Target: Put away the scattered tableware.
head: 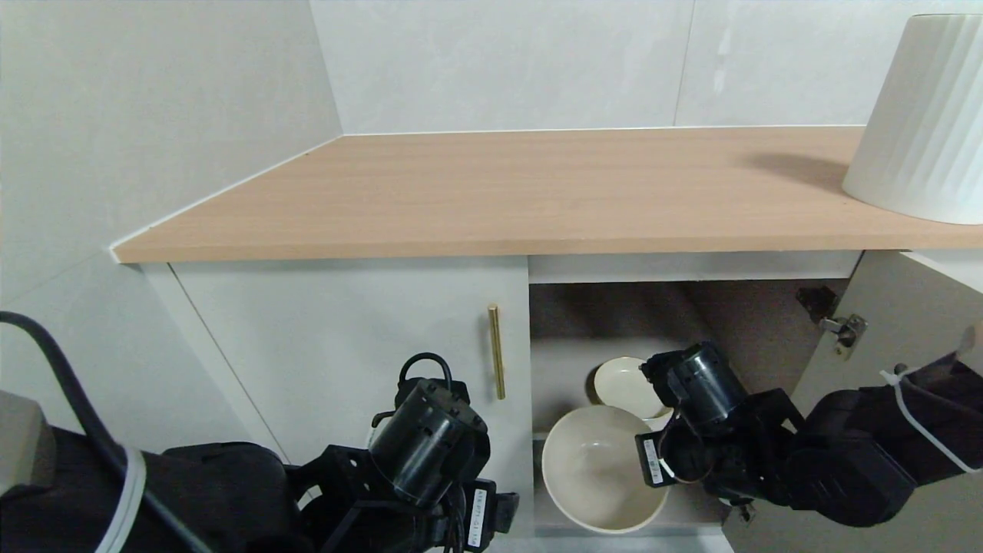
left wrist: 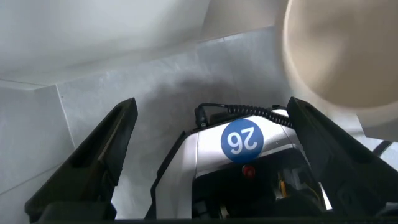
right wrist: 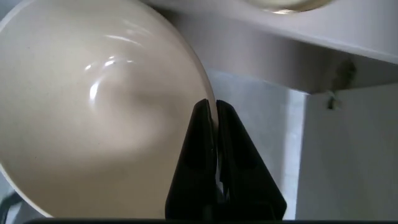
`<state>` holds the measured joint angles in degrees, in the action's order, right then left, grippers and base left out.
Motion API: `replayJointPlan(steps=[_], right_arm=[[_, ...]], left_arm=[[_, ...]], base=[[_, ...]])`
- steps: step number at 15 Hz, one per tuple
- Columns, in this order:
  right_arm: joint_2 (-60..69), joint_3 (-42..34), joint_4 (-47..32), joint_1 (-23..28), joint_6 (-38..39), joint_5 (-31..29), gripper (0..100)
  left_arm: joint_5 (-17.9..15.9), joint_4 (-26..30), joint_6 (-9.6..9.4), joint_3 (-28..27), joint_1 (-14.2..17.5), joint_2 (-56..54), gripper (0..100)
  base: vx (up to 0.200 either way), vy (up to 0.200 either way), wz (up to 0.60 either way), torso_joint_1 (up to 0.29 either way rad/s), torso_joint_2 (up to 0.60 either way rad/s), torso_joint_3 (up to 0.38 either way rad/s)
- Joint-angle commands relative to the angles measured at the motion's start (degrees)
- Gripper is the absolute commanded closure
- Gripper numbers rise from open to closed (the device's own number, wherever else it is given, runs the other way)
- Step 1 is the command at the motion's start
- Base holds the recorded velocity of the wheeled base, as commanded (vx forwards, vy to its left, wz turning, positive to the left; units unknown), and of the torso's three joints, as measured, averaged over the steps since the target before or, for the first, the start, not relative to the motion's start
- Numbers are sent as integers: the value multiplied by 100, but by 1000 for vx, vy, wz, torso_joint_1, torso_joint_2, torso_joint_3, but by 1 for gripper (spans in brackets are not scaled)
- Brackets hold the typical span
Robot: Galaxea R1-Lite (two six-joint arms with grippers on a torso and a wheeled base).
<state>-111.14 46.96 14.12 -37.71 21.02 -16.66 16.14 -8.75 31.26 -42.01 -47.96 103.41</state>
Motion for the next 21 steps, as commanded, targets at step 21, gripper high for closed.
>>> replayJointPlan(steps=[21], right_arm=[[-1533, 2625, -1130, 1389, 2680, -214, 100]], left_arm=[[3, -12, 3, 0, 6, 12, 0]], base=[[0, 0, 0, 0, 0, 0]])
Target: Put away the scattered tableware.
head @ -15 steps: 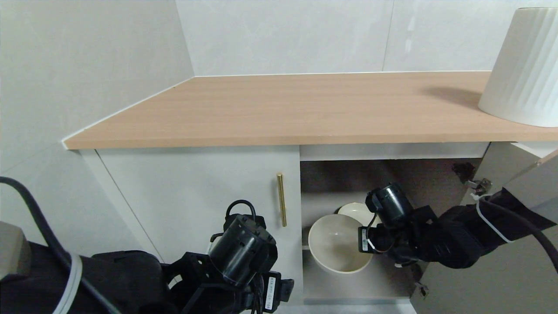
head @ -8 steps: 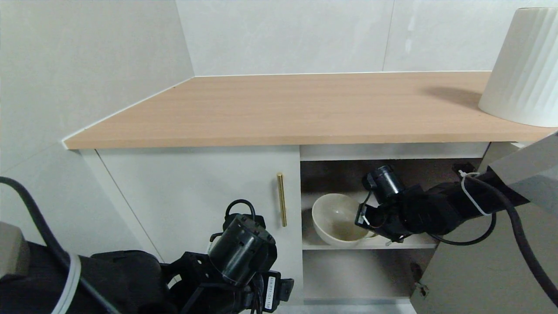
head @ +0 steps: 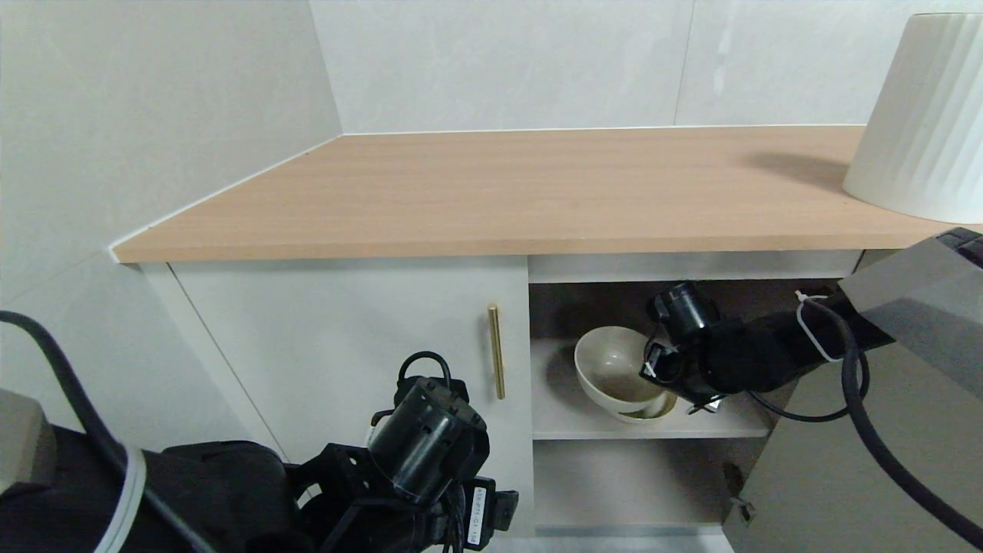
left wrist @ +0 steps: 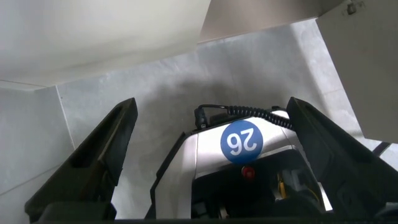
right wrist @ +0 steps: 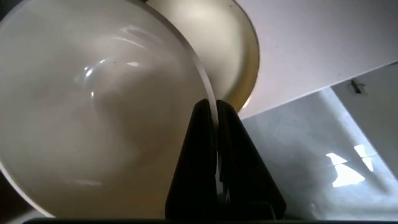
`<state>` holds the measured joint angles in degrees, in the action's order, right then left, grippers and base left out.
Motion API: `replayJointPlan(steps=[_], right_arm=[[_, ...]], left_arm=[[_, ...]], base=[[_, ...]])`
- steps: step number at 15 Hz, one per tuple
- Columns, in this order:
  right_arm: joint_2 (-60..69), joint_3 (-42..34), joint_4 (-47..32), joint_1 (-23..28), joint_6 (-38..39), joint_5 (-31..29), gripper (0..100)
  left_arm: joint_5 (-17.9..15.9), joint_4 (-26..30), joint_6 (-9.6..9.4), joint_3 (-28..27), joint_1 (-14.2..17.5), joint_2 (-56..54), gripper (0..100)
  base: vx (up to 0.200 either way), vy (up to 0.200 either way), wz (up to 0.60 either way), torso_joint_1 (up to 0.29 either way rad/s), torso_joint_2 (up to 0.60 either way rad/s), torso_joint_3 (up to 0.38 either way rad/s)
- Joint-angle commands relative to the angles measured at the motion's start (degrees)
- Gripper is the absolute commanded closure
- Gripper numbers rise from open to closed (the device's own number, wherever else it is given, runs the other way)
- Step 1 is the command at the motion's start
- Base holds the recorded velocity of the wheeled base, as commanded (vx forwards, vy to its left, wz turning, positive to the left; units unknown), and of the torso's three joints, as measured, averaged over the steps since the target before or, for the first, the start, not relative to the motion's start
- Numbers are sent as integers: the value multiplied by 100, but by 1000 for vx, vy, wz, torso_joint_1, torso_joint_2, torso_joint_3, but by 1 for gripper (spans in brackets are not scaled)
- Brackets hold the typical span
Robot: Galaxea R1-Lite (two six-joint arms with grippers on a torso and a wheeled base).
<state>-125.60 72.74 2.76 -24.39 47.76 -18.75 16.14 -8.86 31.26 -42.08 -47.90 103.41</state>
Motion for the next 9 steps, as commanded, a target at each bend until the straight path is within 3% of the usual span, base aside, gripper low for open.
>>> replayJointPlan(steps=[1, 4, 9], right_arm=[[-114, 74, 6, 75, 5, -59, 100], [-378, 223, 15, 181, 5, -384, 100], [-536, 346, 50, 242, 40, -419, 100]], left_arm=[[3, -1, 3, 7, 8, 12, 0], [3, -1, 3, 7, 0, 12, 0], [3, 7, 3, 7, 8, 12, 0]], base=[[0, 0, 0, 0, 0, 0], [0, 0, 0, 0, 0, 0], [0, 0, 0, 0, 0, 0]])
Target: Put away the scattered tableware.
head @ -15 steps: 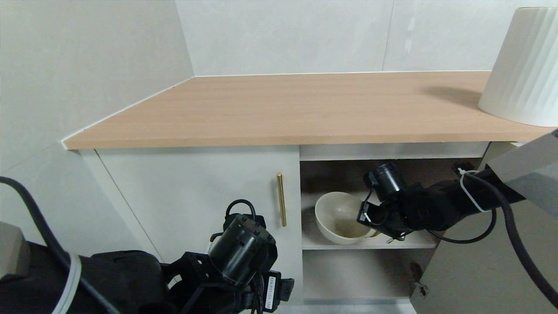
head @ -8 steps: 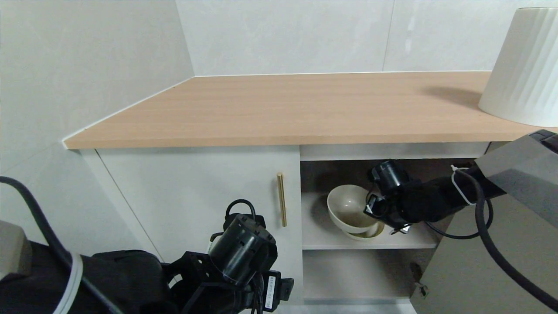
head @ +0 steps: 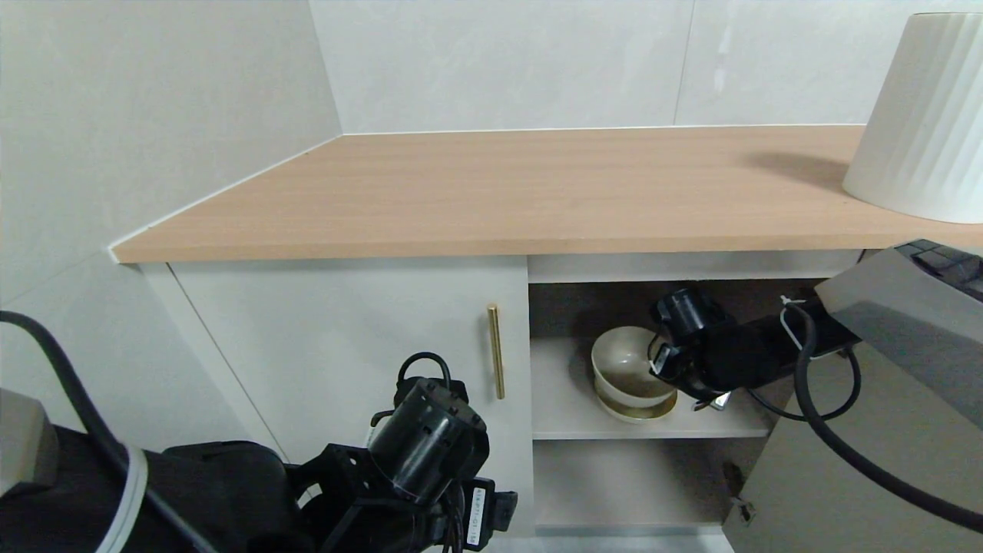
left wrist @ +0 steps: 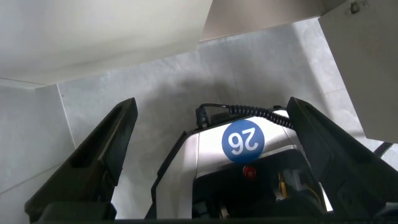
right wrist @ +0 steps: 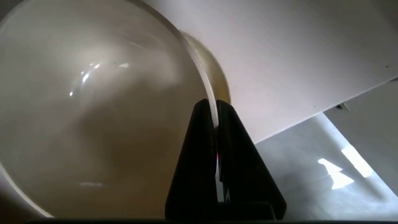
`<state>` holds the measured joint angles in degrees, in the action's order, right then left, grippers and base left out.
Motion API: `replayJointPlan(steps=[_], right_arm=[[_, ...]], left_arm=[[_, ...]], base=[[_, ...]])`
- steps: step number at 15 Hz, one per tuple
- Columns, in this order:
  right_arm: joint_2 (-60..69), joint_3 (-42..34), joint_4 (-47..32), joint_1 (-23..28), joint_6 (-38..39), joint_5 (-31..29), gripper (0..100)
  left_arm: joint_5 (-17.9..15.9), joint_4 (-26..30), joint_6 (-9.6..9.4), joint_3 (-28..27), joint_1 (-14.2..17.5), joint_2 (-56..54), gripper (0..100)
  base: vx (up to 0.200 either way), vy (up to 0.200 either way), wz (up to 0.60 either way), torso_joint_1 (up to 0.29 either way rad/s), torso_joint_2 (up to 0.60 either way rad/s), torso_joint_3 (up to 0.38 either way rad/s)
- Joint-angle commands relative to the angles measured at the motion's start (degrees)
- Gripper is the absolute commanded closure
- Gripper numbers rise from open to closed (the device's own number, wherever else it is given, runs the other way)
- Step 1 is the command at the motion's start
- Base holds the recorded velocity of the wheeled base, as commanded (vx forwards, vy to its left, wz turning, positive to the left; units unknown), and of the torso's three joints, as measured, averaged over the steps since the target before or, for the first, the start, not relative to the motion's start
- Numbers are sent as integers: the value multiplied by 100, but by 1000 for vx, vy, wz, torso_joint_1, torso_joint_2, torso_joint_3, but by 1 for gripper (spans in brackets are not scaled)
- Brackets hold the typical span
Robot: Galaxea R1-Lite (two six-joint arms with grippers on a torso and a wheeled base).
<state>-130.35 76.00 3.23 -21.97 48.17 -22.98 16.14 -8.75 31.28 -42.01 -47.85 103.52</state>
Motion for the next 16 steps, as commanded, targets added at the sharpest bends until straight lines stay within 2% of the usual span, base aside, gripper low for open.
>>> replayJointPlan(steps=[1, 8, 9, 16], right_arm=[[-78, 38, 11, -1, 0, -5, 100], [-166, 82, 2, -1, 0, -58, 100], [-157, 82, 2, -1, 0, -58, 0], [115, -85, -77, -36, -35, -22, 0]], left_arm=[[3, -4, 1, 0, -5, 1, 0], [3, -4, 1, 0, 4, 1, 0], [3, -4, 1, 0, 4, 1, 0], [3, -4, 1, 8, 12, -34, 0]], base=[[0, 0, 0, 0, 0, 0], [0, 0, 0, 0, 0, 0], [0, 0, 0, 0, 0, 0], [0, 0, 0, 0, 0, 0]])
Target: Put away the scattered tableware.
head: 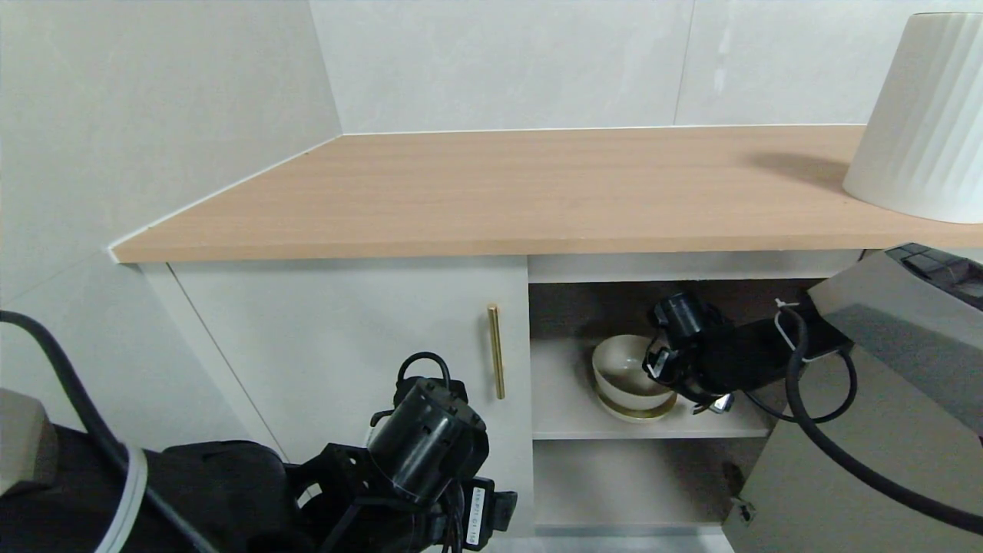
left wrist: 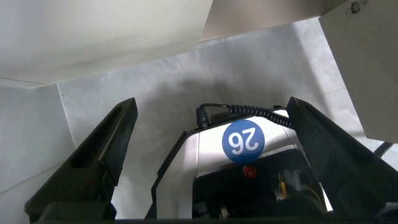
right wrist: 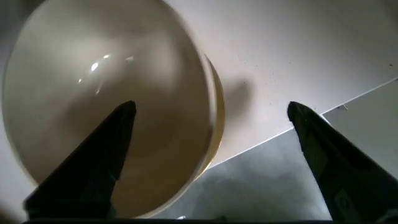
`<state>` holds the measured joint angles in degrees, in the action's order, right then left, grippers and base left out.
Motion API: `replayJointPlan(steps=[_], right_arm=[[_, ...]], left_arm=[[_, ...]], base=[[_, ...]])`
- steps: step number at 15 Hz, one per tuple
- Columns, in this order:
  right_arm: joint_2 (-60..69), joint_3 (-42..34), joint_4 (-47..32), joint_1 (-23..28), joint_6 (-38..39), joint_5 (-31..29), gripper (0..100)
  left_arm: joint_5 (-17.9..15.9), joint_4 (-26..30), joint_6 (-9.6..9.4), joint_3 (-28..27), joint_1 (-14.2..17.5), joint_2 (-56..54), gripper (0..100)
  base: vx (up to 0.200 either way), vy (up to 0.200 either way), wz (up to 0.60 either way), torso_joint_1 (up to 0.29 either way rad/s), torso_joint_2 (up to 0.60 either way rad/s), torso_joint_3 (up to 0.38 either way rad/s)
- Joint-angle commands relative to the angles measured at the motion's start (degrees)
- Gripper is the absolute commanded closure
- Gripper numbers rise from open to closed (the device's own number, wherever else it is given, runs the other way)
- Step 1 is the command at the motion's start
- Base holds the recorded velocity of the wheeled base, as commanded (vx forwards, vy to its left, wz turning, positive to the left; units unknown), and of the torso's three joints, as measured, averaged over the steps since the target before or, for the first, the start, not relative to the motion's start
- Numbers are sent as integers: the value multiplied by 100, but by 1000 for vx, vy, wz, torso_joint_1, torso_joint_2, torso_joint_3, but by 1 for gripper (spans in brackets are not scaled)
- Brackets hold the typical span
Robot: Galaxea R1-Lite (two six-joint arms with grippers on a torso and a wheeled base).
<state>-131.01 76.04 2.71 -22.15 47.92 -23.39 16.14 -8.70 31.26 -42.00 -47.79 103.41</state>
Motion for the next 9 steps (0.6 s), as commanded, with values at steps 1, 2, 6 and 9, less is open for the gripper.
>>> replayJointPlan(steps=[1, 2, 6, 9], right_arm=[[419, -266, -139, -44, -90, 116, 0], [700, -406, -306, -105, -301, 344, 0], [2168, -1162, -1106, -510, -1215, 1039, 0], [3723, -1742, -1800, -1160, -1980, 1293, 0]], left_arm=[[3, -17, 3, -10, 147, -93, 0], [21, -17, -14, -10, 305, -243, 0], [65, 317, -419, 139, 613, -1297, 0], [30, 1187, -480, 262, 797, -2598, 0]], base=[[0, 0, 0, 0, 0, 0], [0, 0, 0, 0, 0, 0], [0, 0, 0, 0, 0, 0], [0, 0, 0, 0, 0, 0]])
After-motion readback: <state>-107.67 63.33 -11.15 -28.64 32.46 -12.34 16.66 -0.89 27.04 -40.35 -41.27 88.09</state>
